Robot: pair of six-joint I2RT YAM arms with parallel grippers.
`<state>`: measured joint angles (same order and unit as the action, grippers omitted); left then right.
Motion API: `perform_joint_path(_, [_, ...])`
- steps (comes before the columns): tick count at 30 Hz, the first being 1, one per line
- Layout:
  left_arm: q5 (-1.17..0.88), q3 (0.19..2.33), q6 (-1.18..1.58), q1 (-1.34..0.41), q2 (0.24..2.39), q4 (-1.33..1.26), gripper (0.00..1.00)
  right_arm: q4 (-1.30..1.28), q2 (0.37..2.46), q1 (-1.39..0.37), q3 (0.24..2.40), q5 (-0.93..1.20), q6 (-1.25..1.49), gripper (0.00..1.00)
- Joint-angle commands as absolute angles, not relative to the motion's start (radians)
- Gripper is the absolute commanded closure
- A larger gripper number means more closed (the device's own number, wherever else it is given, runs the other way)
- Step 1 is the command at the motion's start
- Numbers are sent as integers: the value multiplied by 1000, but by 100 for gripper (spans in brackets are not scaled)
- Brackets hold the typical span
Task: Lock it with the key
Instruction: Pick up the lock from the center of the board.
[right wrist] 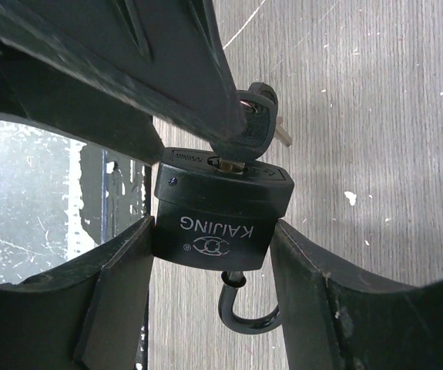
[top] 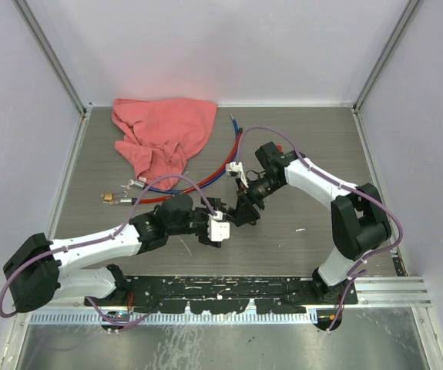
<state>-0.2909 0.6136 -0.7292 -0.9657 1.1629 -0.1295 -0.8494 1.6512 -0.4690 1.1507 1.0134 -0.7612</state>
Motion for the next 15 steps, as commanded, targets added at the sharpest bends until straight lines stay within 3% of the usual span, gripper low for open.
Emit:
perform_joint_path(1, [-288,654,-751,-986,1205,-244,21,-882,1640,-467,1210,1126,-800,98])
perform_joint_path(15, [-241,734,-763,-1004,1338,-237,43,-927,1657,-469,1224,1139,-839,97])
